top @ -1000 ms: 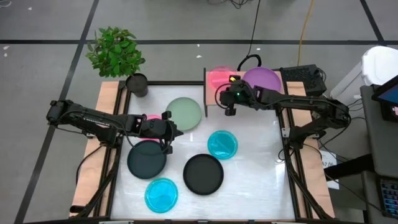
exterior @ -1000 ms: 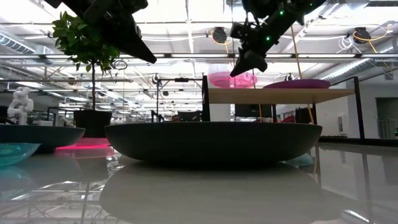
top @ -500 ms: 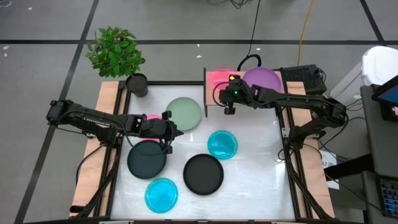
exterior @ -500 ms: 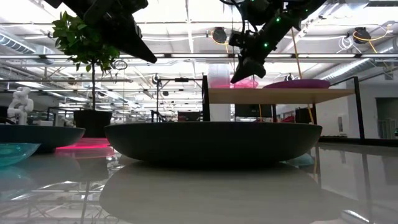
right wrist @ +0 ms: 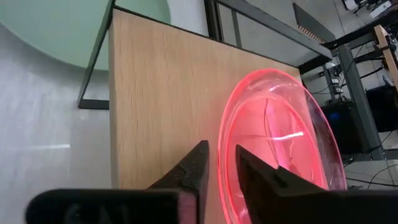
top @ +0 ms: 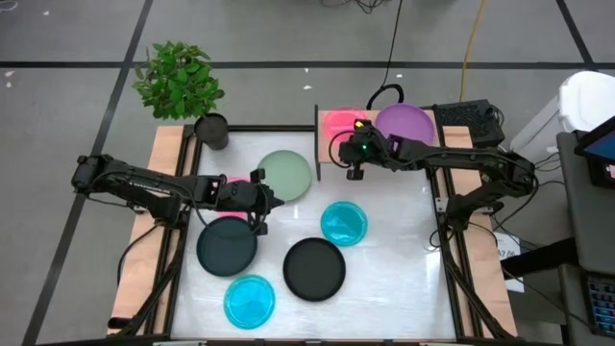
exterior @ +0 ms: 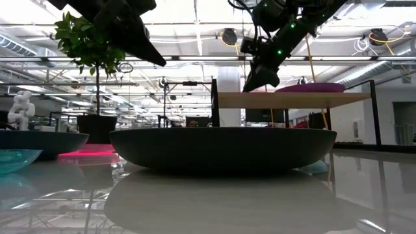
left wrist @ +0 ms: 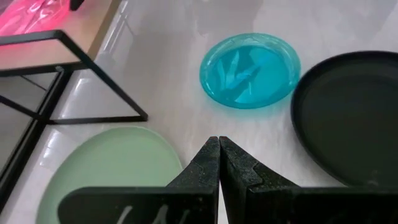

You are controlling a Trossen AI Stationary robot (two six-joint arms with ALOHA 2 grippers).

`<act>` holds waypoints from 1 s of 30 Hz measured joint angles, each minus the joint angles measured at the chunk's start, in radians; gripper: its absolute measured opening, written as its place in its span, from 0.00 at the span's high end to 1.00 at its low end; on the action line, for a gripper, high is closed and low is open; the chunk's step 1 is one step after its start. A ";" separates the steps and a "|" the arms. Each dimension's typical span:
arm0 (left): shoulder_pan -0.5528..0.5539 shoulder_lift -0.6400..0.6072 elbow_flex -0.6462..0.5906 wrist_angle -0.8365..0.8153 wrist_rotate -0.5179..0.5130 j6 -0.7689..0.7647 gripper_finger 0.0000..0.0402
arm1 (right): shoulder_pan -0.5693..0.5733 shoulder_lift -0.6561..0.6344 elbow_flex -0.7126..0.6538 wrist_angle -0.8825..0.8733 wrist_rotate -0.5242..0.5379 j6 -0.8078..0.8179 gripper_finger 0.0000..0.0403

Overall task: Place and stack plates onto a shelf
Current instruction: Put the bottom pink plate on the shelf, then stack the green plate on top of the violet plate on the shelf

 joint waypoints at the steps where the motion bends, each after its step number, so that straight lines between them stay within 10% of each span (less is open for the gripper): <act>1: 0.007 0.000 0.000 0.000 0.000 -0.002 0.99 | 0.004 -0.002 0.000 0.003 0.001 0.001 0.79; 13: 0.055 0.000 0.000 -0.022 -0.003 -0.001 0.80 | 0.132 -0.127 0.000 -0.022 0.005 0.060 0.69; 23: 0.021 -0.018 0.001 0.126 -0.264 0.200 0.73 | 0.284 -0.256 0.000 -0.064 0.005 0.135 0.70; 30: 0.074 -0.018 0.001 0.156 -0.164 0.297 0.73 | 0.324 -0.268 0.001 -0.062 0.005 0.176 0.70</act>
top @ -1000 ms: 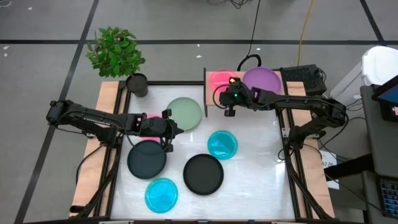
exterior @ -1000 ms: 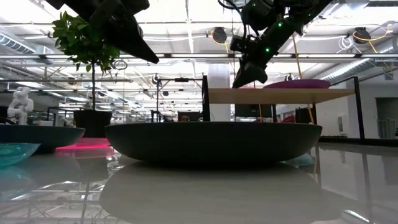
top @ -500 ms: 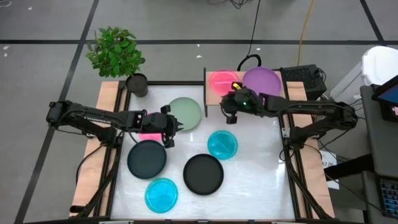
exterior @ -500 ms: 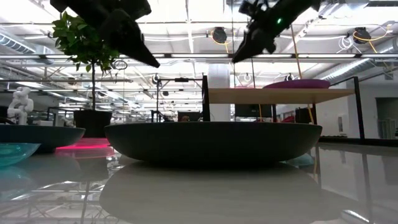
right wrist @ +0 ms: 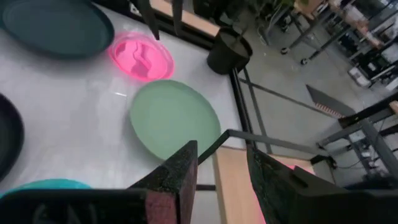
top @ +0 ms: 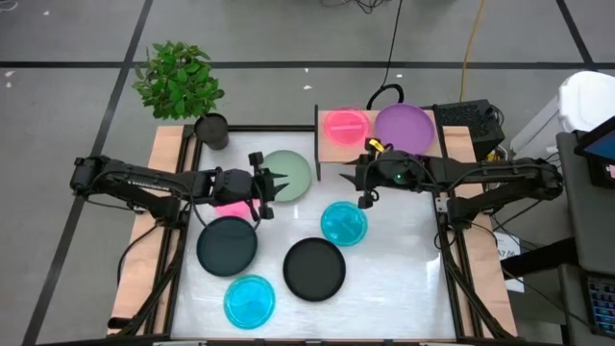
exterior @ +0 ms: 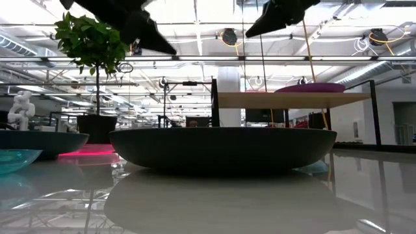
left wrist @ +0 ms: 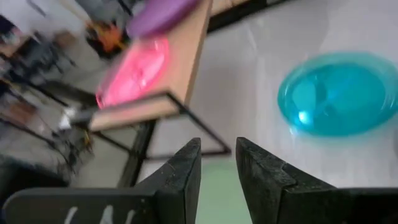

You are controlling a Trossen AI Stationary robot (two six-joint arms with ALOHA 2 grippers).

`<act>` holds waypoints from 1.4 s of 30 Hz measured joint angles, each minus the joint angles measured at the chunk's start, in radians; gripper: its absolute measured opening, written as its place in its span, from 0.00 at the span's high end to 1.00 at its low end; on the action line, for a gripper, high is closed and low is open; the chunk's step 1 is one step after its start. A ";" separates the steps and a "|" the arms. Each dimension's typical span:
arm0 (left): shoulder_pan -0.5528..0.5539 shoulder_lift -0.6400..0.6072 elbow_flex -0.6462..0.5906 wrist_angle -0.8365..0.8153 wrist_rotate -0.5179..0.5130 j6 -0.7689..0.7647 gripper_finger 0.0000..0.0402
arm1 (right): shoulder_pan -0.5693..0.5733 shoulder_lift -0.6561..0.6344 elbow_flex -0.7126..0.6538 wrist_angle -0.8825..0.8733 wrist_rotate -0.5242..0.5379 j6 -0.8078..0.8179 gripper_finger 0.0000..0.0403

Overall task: Place and stack plates onto a shelf
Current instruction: Stack the green plate on top of the violet plate on the shelf

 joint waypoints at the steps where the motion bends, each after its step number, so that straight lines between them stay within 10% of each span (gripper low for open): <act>1: 0.014 0.000 0.000 -0.025 0.011 -0.008 0.73 | 0.002 0.001 0.000 -0.006 0.000 0.004 0.70; 17: 0.103 0.205 0.000 -0.236 0.128 -0.020 0.52 | 0.005 0.001 0.000 -0.013 -0.001 0.027 0.70; 42: 0.129 0.410 0.000 -0.247 0.244 0.160 0.61 | 0.005 0.001 0.000 -0.028 -0.001 0.003 0.70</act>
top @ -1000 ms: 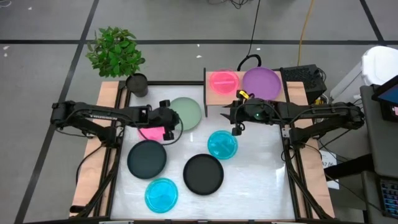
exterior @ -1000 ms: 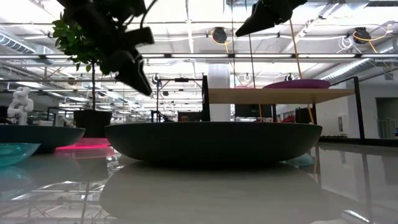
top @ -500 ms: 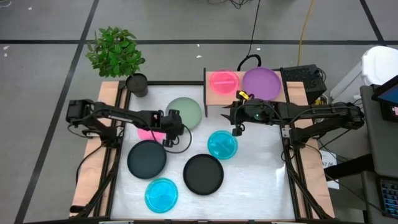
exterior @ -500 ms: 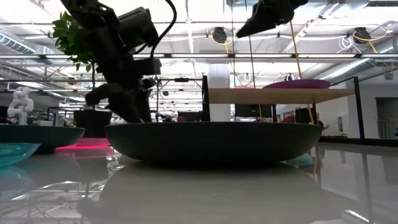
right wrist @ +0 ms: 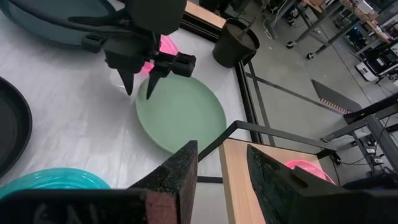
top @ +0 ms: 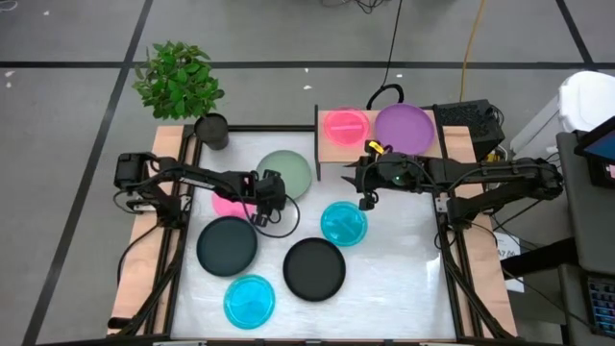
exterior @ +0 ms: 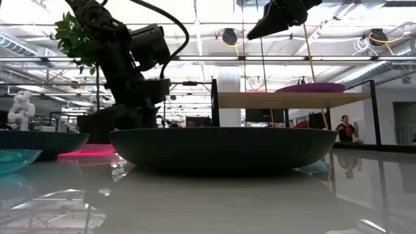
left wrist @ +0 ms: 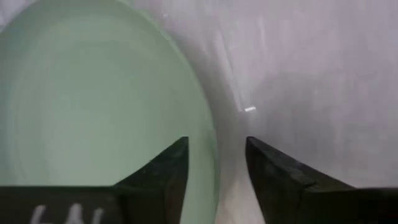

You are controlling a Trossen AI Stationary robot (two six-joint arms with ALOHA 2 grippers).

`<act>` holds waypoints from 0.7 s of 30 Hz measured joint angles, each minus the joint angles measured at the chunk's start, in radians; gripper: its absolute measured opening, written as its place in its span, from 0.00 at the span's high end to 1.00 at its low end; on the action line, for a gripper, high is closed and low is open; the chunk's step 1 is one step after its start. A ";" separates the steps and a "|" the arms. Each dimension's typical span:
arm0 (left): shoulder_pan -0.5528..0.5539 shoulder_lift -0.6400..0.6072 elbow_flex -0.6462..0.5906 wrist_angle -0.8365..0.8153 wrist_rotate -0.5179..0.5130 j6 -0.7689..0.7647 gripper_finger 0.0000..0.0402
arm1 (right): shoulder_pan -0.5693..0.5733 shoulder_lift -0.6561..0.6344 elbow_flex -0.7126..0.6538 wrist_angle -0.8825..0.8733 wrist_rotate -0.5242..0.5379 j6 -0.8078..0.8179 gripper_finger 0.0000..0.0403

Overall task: Place and stack plates onto a shelf
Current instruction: Stack the green plate on top of the violet plate on the shelf

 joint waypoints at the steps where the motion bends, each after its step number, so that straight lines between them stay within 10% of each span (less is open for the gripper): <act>1: -0.004 0.000 0.000 -0.001 -0.002 0.003 0.64 | 0.000 0.000 0.000 0.000 0.000 0.000 0.70; 9: -0.032 -0.007 0.000 -0.005 -0.060 0.052 0.96 | 0.000 0.000 0.000 0.000 0.000 -0.002 0.70; 21: -0.081 -0.100 -0.001 -0.099 -0.196 0.046 0.97 | 0.000 0.000 0.000 0.008 0.001 -0.002 0.70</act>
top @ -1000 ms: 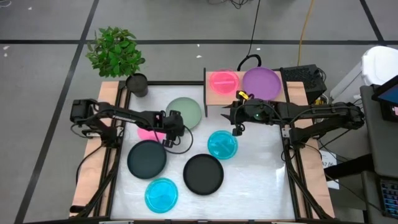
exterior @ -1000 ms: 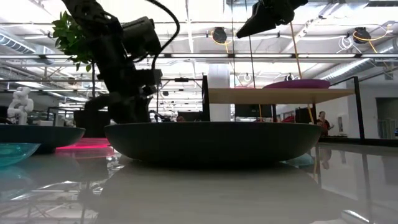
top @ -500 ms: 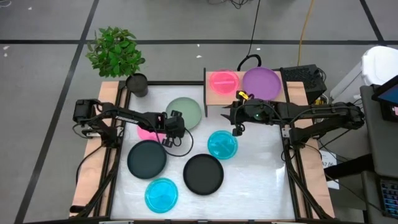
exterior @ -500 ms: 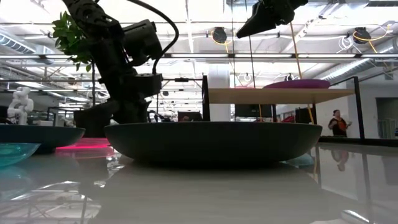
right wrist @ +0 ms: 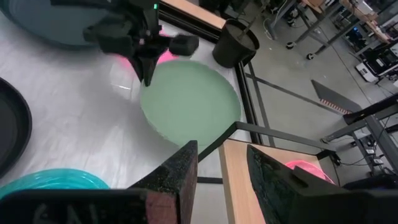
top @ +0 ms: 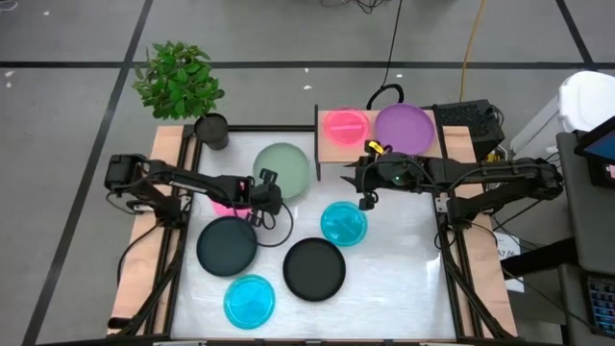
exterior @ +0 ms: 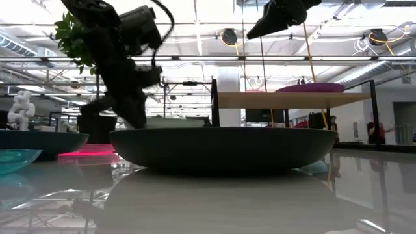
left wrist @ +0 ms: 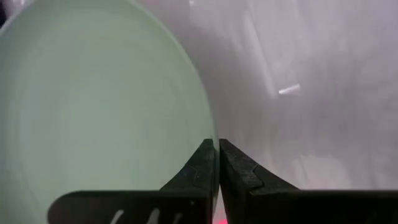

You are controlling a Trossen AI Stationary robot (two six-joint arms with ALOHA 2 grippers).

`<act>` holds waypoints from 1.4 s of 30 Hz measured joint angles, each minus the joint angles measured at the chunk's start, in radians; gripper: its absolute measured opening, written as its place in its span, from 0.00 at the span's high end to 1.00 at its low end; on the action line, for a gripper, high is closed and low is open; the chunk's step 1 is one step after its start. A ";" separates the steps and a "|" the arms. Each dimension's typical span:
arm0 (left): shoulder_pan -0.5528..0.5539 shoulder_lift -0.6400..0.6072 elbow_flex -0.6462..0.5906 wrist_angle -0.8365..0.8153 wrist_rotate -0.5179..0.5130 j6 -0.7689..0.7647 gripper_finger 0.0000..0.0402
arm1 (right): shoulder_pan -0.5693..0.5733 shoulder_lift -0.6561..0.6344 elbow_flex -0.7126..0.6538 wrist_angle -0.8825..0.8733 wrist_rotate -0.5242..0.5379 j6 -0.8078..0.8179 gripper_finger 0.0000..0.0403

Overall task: Place and stack plates onto a shelf
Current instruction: Stack the green plate on top of the violet plate on the shelf

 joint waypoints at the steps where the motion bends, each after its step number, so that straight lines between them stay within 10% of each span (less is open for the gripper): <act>1: -0.005 -0.015 0.001 0.010 -0.001 0.000 0.97 | 0.000 0.000 0.000 0.002 0.000 0.001 0.70; 20: -0.142 -0.374 0.001 -0.220 0.119 -0.074 0.98 | 0.123 0.159 0.000 0.139 -0.012 -0.072 0.70; 31: -0.156 -0.394 0.001 -0.230 0.413 -0.044 0.98 | 0.185 0.391 0.157 0.223 -0.148 -0.153 0.70; 42: -0.155 -0.393 0.002 -0.226 0.427 -0.074 0.98 | 0.174 0.542 0.268 0.169 -0.240 -0.136 0.70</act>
